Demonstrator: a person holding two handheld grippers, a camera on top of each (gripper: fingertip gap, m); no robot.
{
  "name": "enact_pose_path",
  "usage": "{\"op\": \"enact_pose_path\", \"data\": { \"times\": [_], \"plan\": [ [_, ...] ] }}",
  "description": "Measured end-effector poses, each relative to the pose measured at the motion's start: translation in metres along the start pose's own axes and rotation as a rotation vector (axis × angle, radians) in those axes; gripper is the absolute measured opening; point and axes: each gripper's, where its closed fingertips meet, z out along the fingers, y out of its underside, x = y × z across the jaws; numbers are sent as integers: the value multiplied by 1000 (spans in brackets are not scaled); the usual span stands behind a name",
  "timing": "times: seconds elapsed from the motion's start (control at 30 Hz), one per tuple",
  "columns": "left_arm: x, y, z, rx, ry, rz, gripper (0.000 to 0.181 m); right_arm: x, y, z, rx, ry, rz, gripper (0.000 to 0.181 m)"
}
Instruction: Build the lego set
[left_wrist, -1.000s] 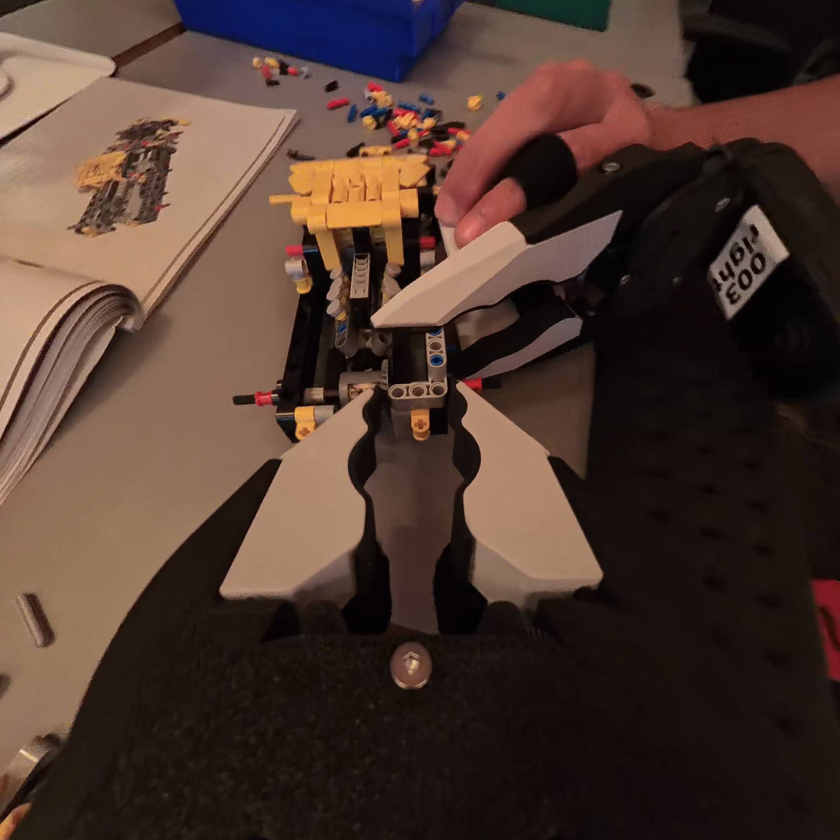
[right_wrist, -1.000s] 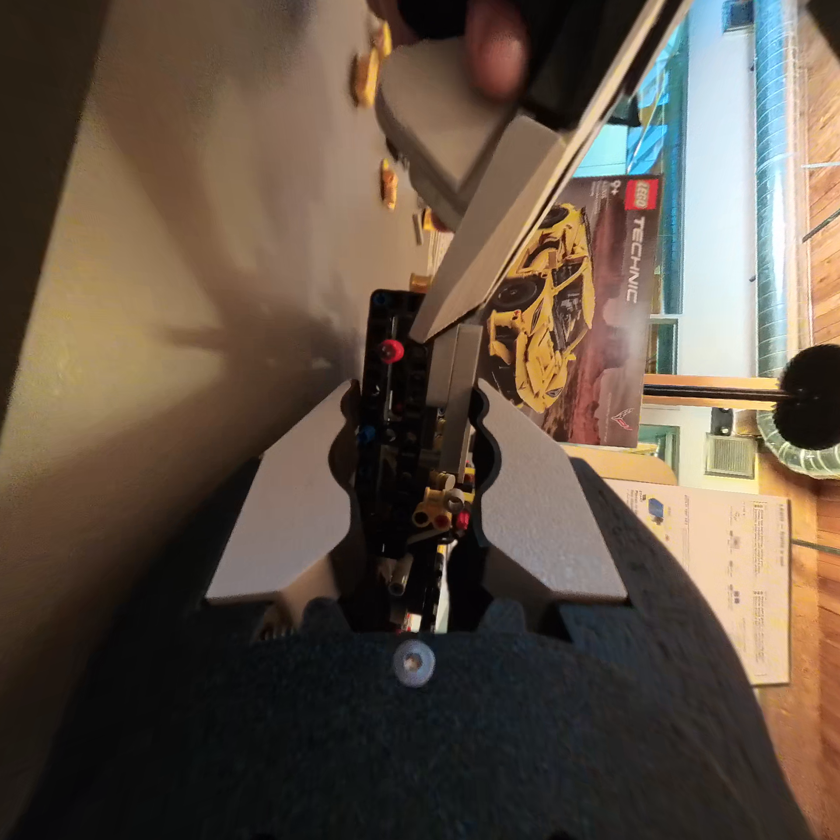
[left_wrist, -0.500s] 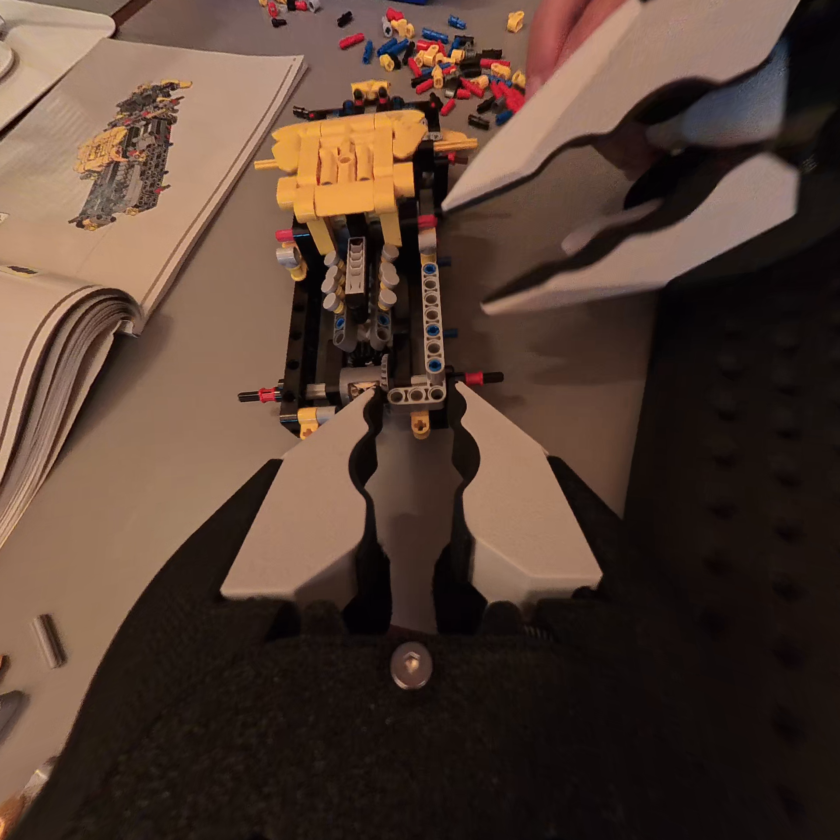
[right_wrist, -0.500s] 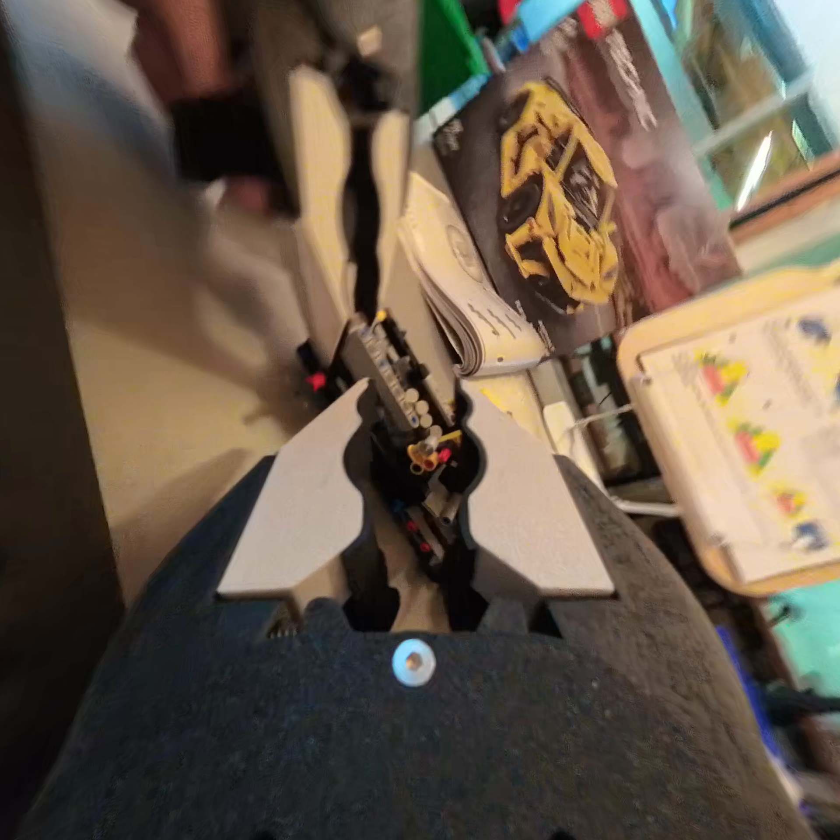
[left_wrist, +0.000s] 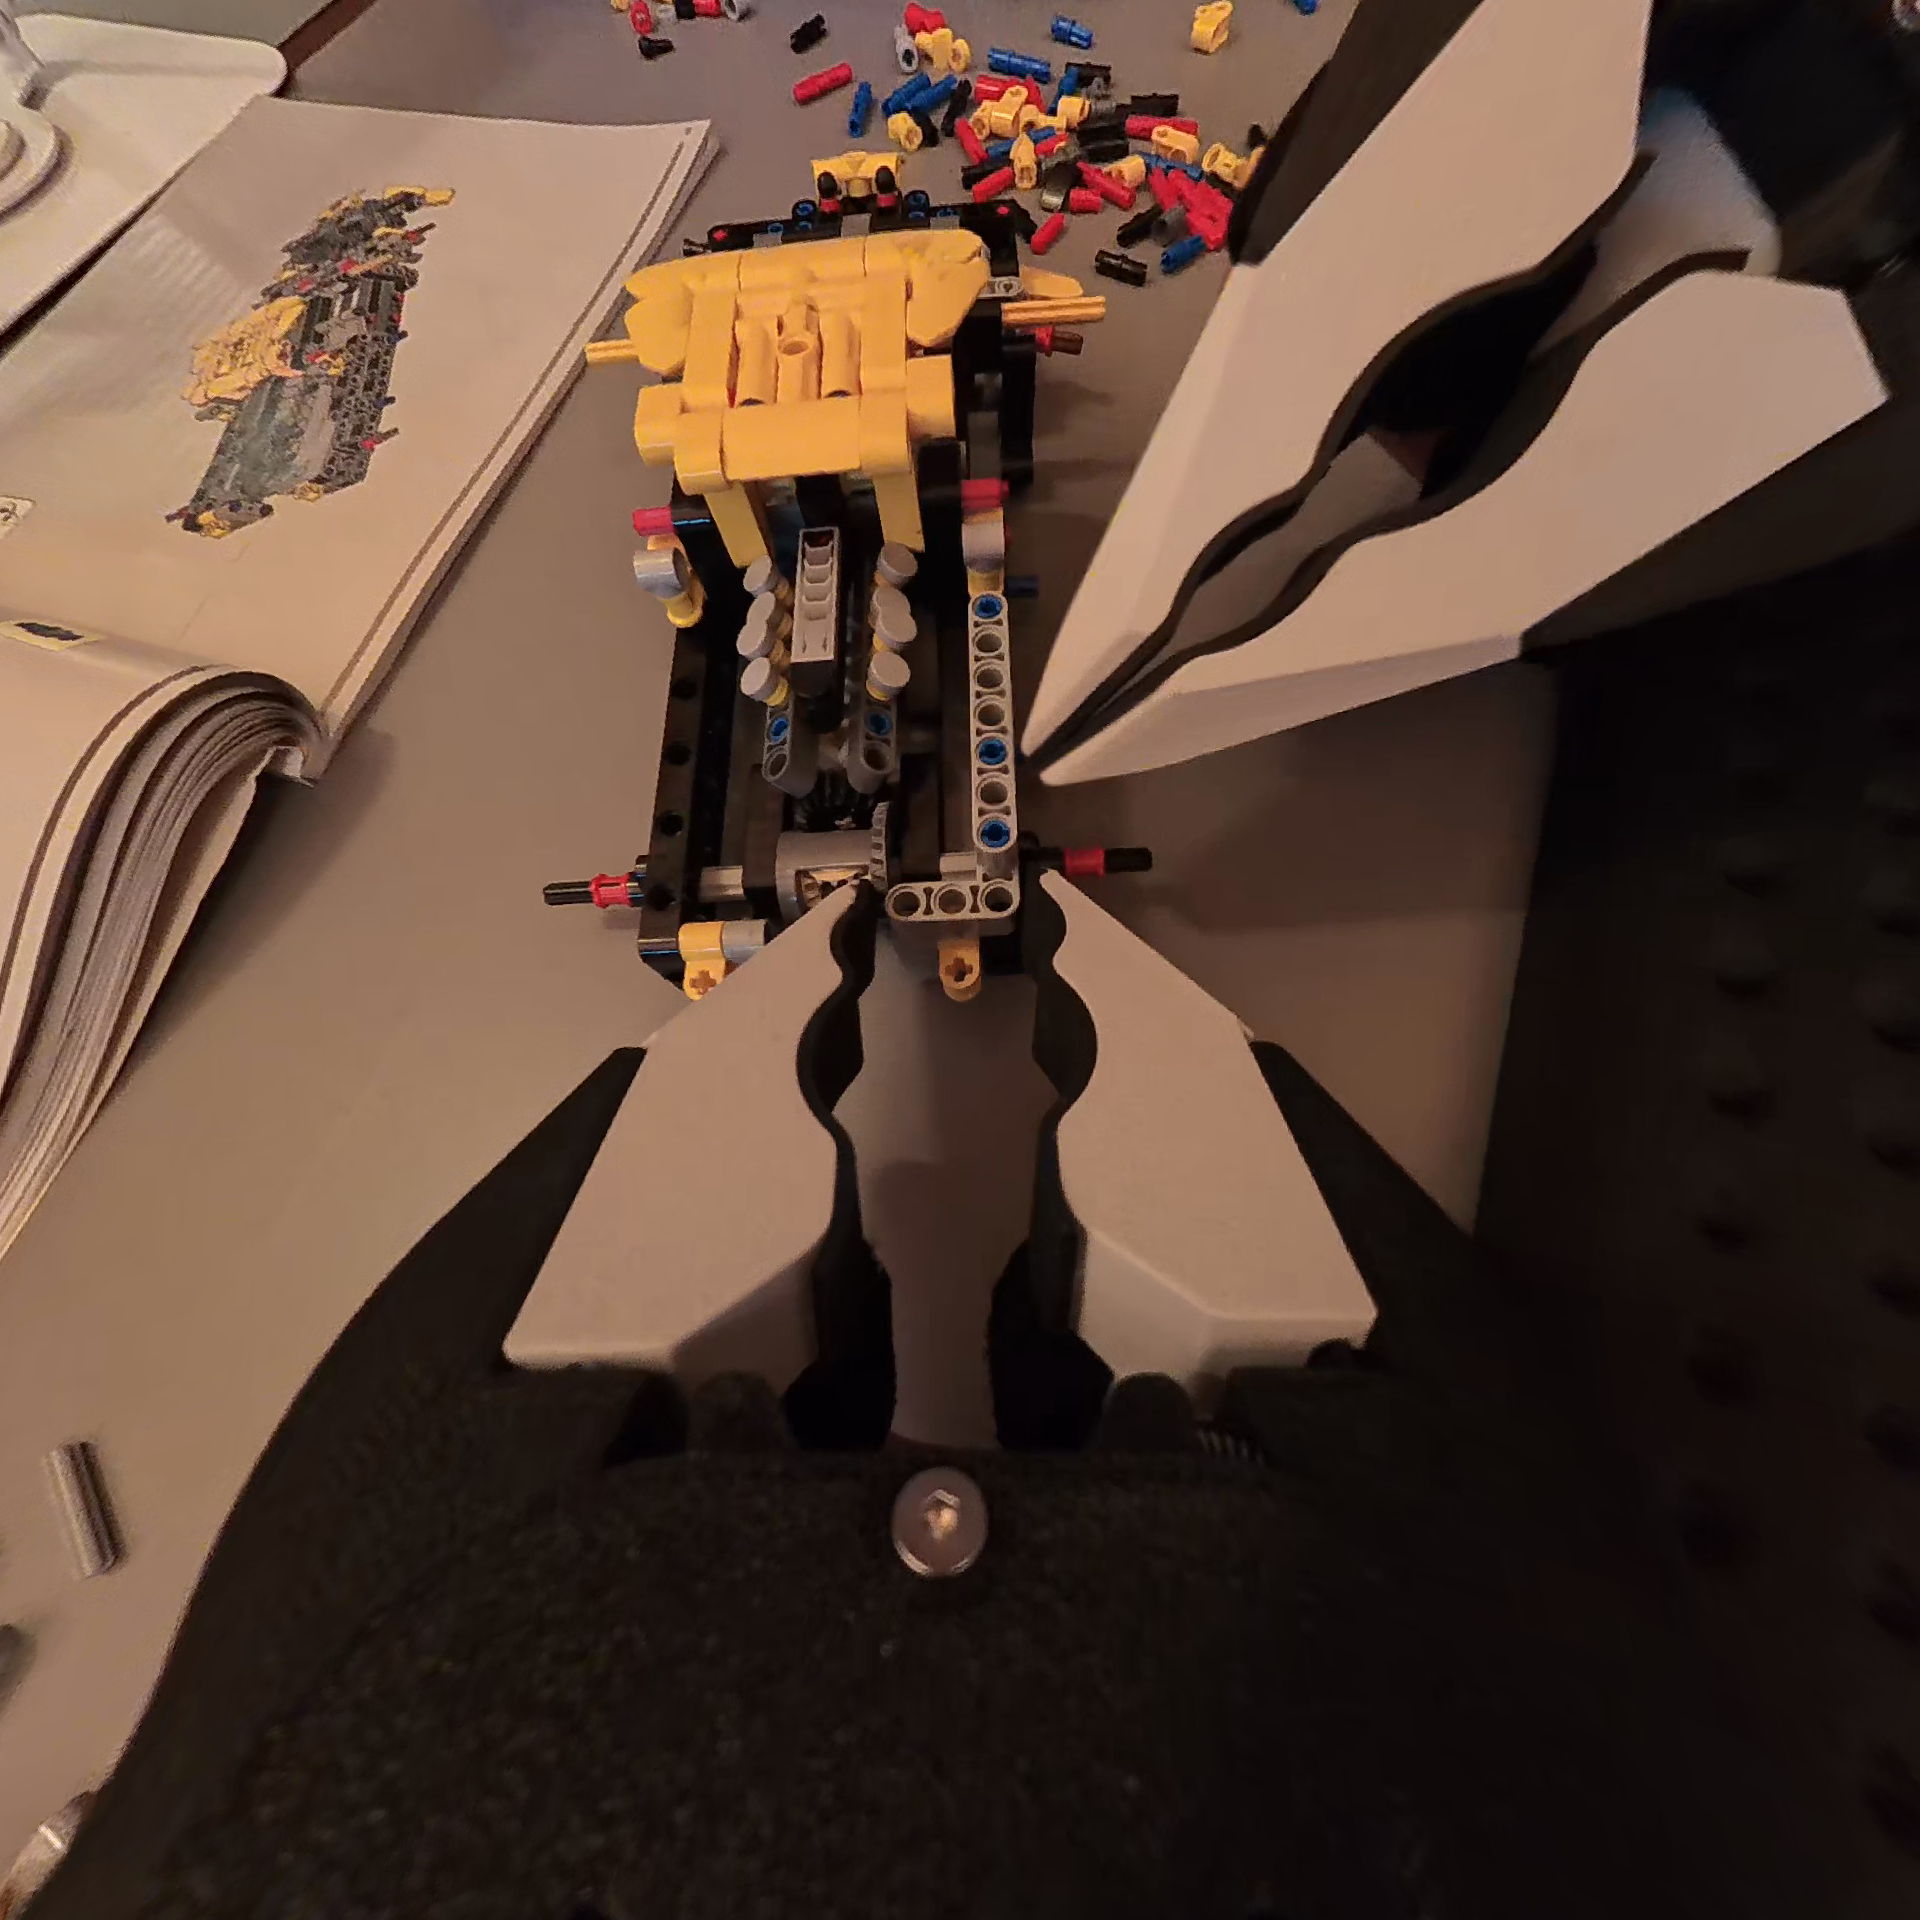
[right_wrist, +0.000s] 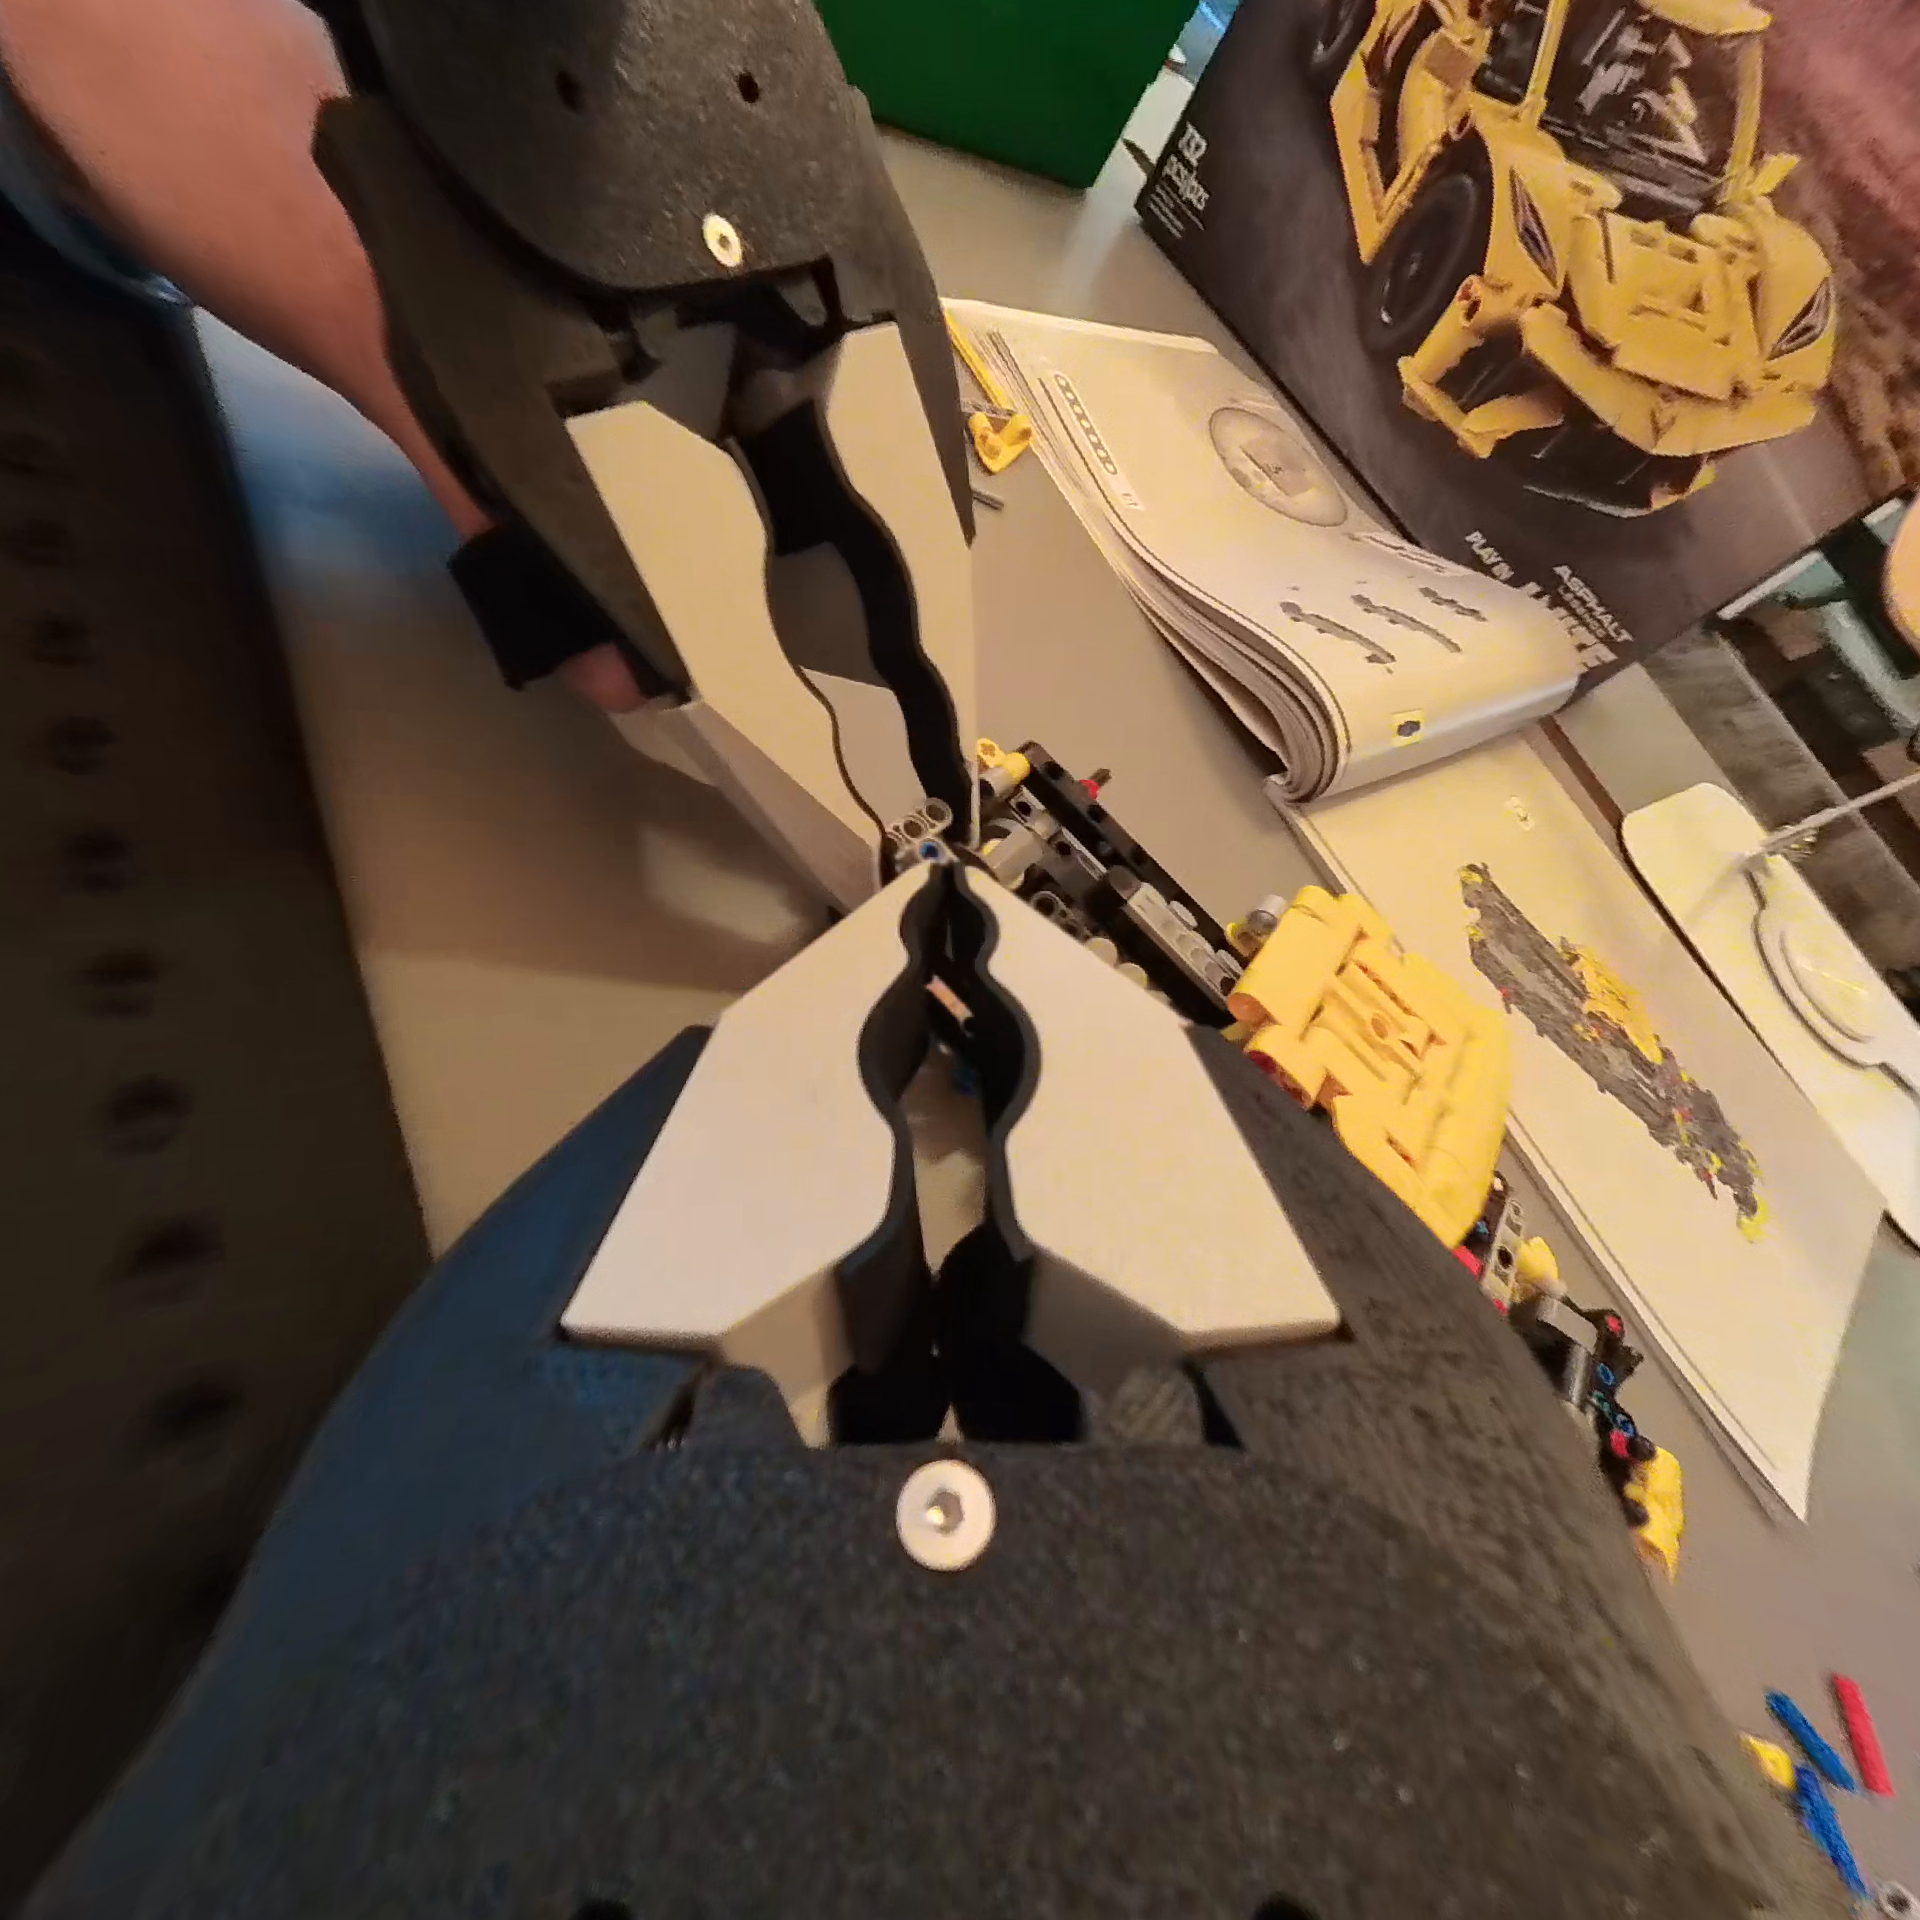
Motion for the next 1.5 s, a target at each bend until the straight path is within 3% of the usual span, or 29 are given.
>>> {"op": "enact_pose_path", "data": {
  "times": [0.53,0.67,0.77,1.07,1.3,1.4,1.5],
  "plan": [
    [1,2,1,-16,-18,37,28,-2,3,8,-27,59,-103,0],
    [1,1,1,-5,4,-1,28,24,3,-7,21,124,11,0],
    [1,1,0,0,10,-17,28,43,23,-15,-29,127,170,0],
    [1,2,1,-5,3,-18,28,31,29,-9,-87,119,58,0],
    [-1,1,1,9,-6,-9,28,33,28,-9,-55,112,95,0],
    [0,0,1,17,-15,11,28,57,17,-21,67,202,184,0],
    [0,-1,1,21,-51,60,28,87,25,-36,115,318,317,0]
  ]
}}
